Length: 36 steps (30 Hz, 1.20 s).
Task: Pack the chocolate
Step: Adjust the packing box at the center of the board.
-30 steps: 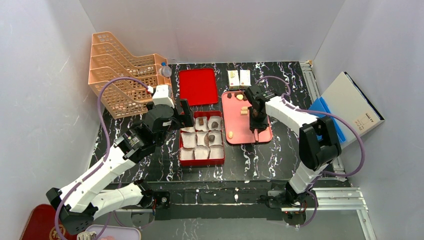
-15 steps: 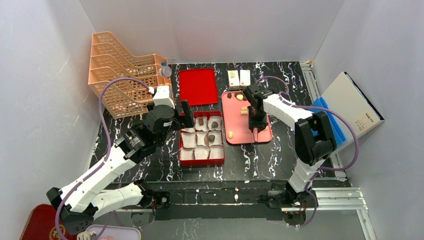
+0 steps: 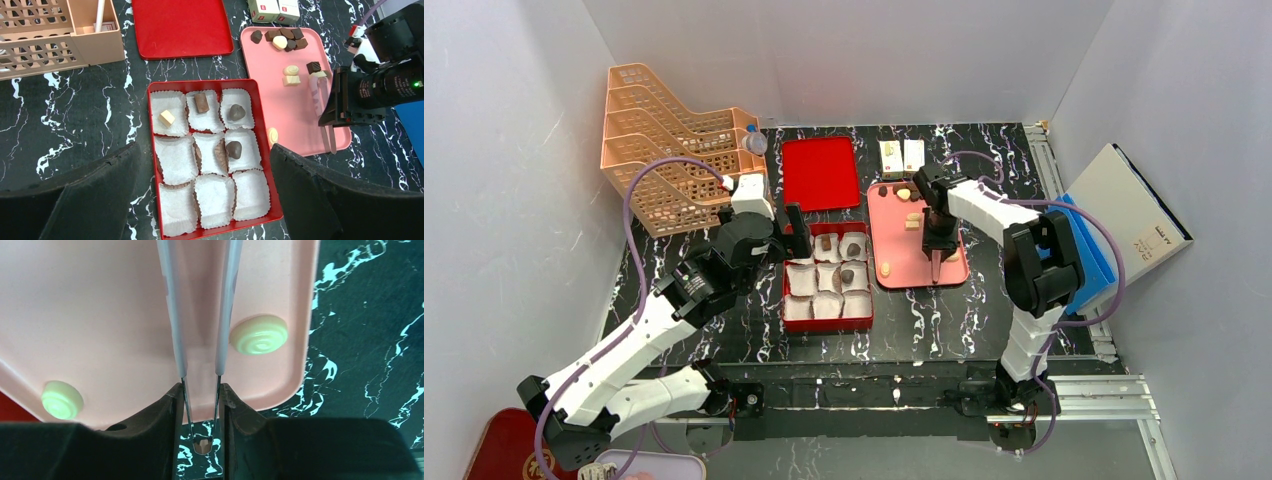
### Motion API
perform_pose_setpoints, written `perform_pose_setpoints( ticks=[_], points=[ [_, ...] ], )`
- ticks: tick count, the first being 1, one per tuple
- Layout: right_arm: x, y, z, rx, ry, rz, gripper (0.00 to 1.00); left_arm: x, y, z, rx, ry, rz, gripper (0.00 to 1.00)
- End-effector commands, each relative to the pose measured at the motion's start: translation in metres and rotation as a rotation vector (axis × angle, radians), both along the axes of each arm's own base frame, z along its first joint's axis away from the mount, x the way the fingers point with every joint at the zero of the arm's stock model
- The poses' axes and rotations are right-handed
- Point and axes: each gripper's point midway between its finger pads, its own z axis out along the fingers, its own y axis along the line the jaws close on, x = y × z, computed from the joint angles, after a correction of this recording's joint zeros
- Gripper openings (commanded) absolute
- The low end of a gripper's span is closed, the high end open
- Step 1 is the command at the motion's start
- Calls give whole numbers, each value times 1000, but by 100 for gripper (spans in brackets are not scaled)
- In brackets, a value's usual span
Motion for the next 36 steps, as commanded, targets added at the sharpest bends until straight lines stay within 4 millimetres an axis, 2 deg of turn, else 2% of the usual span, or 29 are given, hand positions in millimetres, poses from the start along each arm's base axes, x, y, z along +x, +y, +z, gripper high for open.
perform_pose_setpoints(
  ticks=[1,6,16,23,29,36],
  points=[
    [9,-17,11,-22,-20,-60,38,-1,10,3,13,-24,22,98],
    [11,-27,11,-24,-18,-90,38,-2,11,4,16,-28,22,98],
    [12,-35,17,-29,-29,-112,38,-3,11,5,10,-33,21,98],
    [15,-37,28,-27,-46,-122,37,-2,10,7,7,-36,18,98],
    [5,-43,37,-36,-54,-135,37,-1,7,7,-9,-37,12,98],
    [-11,-49,39,-35,-46,-157,37,-1,0,7,-26,-28,-9,99]
  ],
)
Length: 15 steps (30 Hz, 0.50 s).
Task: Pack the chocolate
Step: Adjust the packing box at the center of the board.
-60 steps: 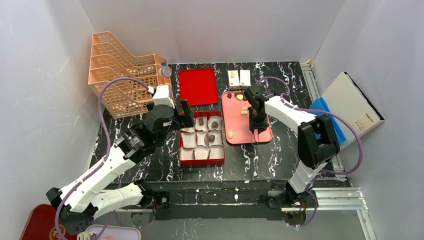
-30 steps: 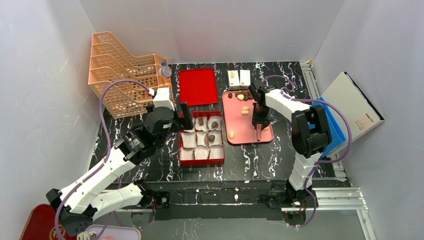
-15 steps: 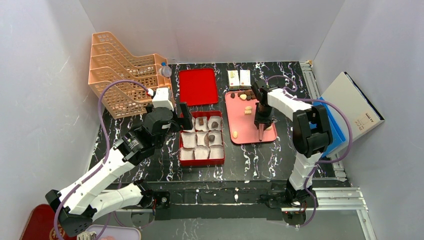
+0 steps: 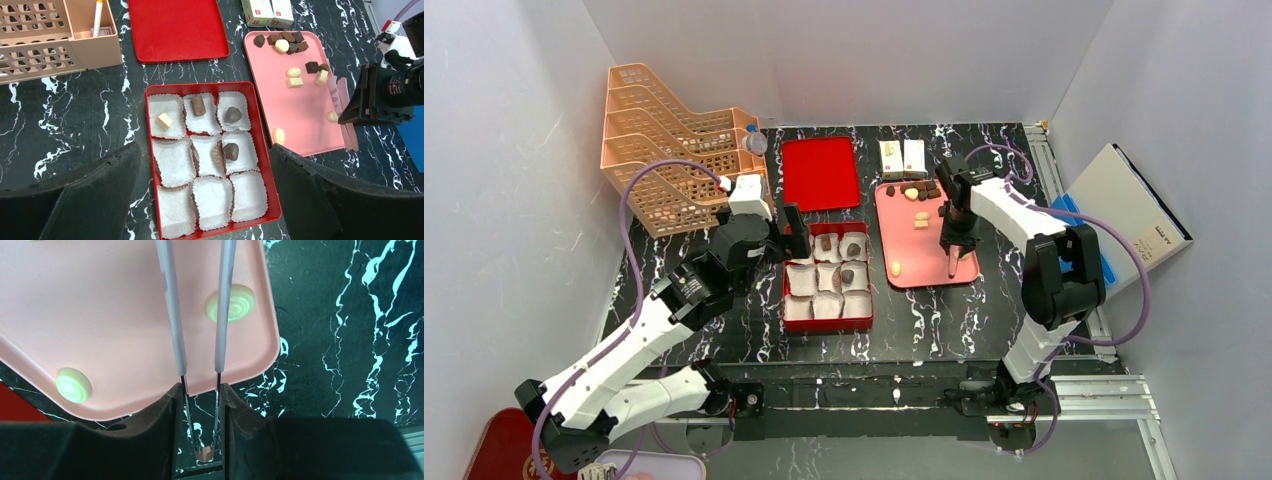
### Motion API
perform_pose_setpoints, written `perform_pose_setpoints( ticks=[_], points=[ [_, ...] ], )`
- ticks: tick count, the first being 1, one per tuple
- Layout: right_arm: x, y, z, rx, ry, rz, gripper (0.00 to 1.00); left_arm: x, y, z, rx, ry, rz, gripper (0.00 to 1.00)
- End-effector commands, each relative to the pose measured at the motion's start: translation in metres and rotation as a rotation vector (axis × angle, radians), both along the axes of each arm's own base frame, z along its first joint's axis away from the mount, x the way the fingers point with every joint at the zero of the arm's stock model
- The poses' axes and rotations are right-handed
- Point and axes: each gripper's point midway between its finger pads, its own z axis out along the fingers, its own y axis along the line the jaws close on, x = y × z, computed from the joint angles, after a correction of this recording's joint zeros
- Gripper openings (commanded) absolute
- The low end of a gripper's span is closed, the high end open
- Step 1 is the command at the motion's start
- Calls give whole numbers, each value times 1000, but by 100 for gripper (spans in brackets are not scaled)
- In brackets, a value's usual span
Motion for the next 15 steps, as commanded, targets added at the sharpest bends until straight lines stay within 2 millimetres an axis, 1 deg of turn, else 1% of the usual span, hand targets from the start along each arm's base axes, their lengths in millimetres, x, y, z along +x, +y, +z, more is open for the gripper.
perform_pose_setpoints(
  ticks=[1,7,15],
  points=[
    [-14,-12,9,-20,-5,-48,37,0,-2,5,-22,-11,-4,98],
    [-23,-10,9,10,-6,-55,37,-4,-1,4,-39,-4,-8,98],
    [-12,3,23,63,-35,-36,37,-6,3,4,-41,-1,2,98]
  ],
)
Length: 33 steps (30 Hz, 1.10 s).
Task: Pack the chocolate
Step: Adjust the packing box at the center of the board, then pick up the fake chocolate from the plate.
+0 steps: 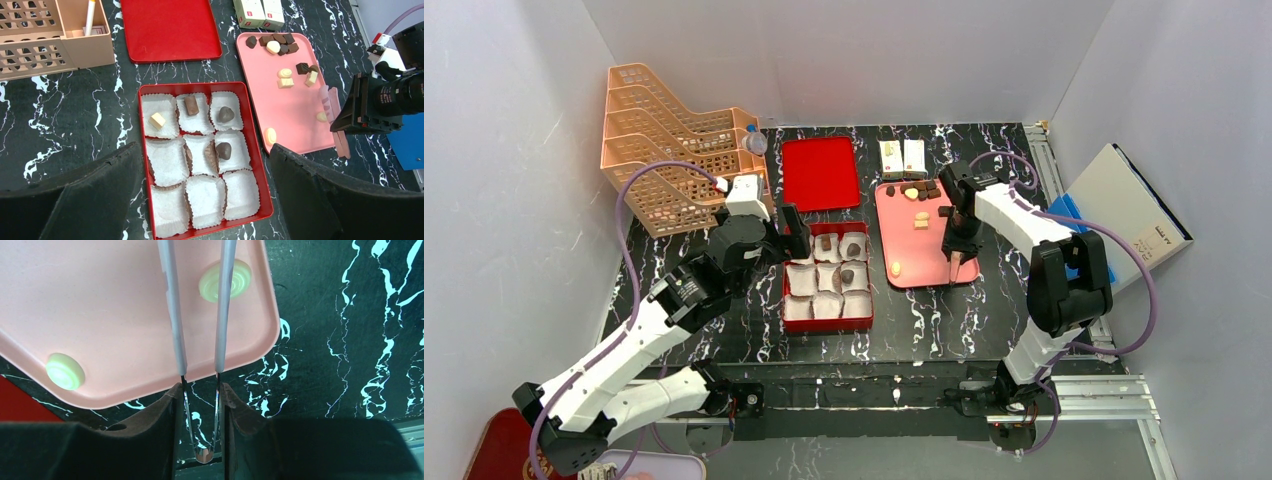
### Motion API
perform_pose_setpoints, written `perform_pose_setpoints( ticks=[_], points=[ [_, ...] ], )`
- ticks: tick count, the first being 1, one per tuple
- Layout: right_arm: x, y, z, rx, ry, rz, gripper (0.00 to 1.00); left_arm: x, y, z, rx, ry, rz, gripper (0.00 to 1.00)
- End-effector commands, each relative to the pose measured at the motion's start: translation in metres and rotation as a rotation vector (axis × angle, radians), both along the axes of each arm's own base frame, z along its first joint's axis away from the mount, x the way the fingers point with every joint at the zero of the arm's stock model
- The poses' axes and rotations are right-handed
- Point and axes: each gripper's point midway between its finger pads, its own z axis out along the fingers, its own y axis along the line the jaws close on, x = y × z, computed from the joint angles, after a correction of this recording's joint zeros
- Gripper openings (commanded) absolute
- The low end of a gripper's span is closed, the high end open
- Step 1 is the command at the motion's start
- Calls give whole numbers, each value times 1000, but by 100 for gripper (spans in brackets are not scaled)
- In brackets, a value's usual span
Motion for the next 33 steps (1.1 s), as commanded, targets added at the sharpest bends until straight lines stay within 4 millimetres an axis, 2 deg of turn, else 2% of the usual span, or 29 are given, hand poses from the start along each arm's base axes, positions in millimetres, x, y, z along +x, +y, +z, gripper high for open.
perform_pose_setpoints(
  ticks=[1,12,18,23,28,33],
  points=[
    [10,9,24,51,-59,3,37,-2,5,0,-5,-1,15,99],
    [6,26,19,96,-37,53,37,3,-3,-4,-8,7,11,98],
    [18,27,17,78,-42,54,38,4,-2,-6,2,7,15,98],
    [31,31,4,66,-20,44,38,7,-1,-6,35,2,17,98],
    [45,28,4,42,-37,15,38,9,-3,-10,67,5,4,98],
    [46,24,4,39,-39,-7,38,11,-4,-14,82,13,-6,98]
  ],
)
